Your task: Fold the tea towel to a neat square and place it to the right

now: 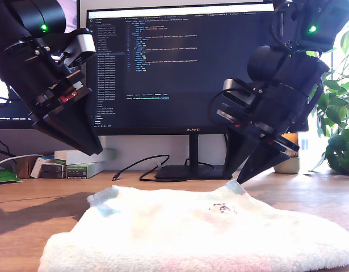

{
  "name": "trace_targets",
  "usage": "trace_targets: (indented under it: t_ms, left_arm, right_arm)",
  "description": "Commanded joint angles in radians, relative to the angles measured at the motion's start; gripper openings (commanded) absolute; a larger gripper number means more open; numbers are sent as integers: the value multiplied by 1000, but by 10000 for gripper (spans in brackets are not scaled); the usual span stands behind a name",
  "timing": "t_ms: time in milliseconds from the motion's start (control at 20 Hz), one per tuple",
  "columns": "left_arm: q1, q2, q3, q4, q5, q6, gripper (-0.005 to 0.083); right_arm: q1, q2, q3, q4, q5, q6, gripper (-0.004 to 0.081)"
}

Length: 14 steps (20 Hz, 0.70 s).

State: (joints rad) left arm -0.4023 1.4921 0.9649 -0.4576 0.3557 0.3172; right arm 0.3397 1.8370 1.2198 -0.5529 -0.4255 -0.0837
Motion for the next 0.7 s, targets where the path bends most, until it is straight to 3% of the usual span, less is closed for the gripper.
trace_targets:
  t_ms: [0,150,300,400,650]
  left_arm:
    - [0,6,-14,2,4,-3,215]
    - [0,6,-14,-2,4,-3,215]
    - [0,6,-14,-17,4,-3,215]
    - [0,6,-14,-16,3,-3,215]
    - [0,6,-14,-8,3,-3,215]
  right_arm:
    - [-3,47,0,2,-19,-7,269]
    - [-3,67,0,0,-21,-8,253]
    - [-3,67,11,1,-20,-18,121]
    - [-2,67,26,-13,-21,-17,80]
    - [0,65,124,-158,-21,-17,45]
